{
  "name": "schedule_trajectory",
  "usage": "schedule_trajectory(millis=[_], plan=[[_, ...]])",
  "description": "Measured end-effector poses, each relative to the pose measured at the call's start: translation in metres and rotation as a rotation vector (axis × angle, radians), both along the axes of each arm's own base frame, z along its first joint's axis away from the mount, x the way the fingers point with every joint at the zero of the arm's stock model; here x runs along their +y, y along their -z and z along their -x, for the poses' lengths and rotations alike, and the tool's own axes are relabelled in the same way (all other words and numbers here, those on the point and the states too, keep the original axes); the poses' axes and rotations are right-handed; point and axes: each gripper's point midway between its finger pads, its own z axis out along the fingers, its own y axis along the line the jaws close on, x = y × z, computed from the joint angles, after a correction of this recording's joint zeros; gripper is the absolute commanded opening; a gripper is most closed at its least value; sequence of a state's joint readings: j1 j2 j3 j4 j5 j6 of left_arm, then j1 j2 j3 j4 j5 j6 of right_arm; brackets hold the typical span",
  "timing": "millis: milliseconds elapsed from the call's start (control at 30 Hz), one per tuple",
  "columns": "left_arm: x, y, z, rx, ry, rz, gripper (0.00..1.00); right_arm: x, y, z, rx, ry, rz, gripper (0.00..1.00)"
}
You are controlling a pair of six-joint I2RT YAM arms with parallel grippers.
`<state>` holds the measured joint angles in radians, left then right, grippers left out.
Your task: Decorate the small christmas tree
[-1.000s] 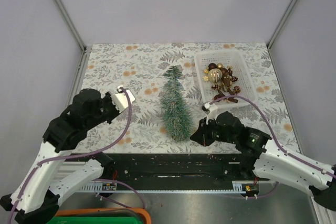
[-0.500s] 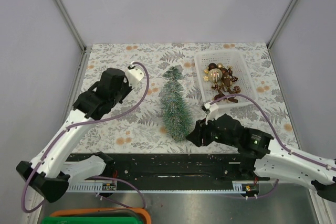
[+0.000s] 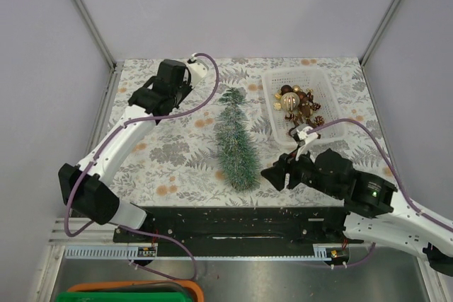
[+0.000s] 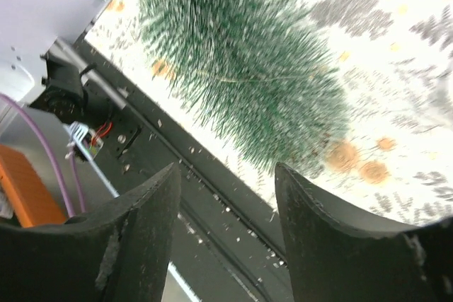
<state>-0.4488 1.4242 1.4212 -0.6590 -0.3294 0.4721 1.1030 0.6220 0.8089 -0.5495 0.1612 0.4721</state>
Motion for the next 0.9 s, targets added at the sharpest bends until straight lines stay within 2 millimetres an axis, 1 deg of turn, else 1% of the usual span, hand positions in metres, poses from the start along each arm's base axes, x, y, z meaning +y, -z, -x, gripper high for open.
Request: schedule_trajectory(millis=[67, 167, 233, 300, 367, 433, 467, 533, 633, 667, 733, 767, 900], plan=[[-0.005, 0.006, -0.008, 0.002, 0.014, -0.001, 0.00, -0.008, -0.015, -0.006, -0.051, 0.032, -0.005, 0.68], [-0.013, 0.013, -0.013, 0.013, 0.042, 0.013, 0.00, -0.020, -0.047, -0.019, -0.146, 0.097, -0.028, 0.73], [-0.018, 0.015, -0.014, 0.016, 0.062, 0.024, 0.00, -0.026, -0.067, -0.028, -0.204, 0.144, -0.034, 0.73], [-0.024, 0.014, -0.015, 0.010, 0.086, 0.034, 0.00, -0.030, -0.080, -0.038, -0.248, 0.193, -0.023, 0.74], [-0.030, 0.011, -0.017, -0.003, 0.108, 0.046, 0.00, -0.030, -0.087, -0.051, -0.283, 0.244, 0.001, 0.72], [-0.037, 0.008, -0.019, -0.020, 0.134, 0.067, 0.00, -0.032, -0.086, -0.064, -0.299, 0.291, 0.028, 0.71], [-0.041, 0.006, -0.020, -0.025, 0.152, 0.080, 0.00, -0.035, -0.084, -0.075, -0.297, 0.328, 0.046, 0.70], [-0.052, 0.001, -0.023, -0.046, 0.200, 0.107, 0.00, -0.048, -0.080, -0.099, -0.285, 0.416, 0.064, 0.70], [-0.070, -0.006, -0.030, -0.102, 0.286, 0.142, 0.00, -0.072, -0.070, -0.150, -0.209, 0.531, 0.051, 0.72], [-0.074, -0.007, -0.030, -0.109, 0.305, 0.146, 0.00, -0.076, -0.070, -0.161, -0.191, 0.548, 0.034, 0.72], [-0.085, -0.009, -0.031, -0.125, 0.373, 0.146, 0.00, -0.075, -0.065, -0.185, -0.135, 0.535, -0.012, 0.72], [-0.090, -0.012, -0.031, -0.138, 0.405, 0.149, 0.00, -0.071, -0.062, -0.201, -0.099, 0.511, -0.050, 0.73], [-0.109, -0.018, -0.033, -0.161, 0.508, 0.163, 0.00, -0.055, -0.045, -0.246, -0.003, 0.413, -0.165, 0.74]])
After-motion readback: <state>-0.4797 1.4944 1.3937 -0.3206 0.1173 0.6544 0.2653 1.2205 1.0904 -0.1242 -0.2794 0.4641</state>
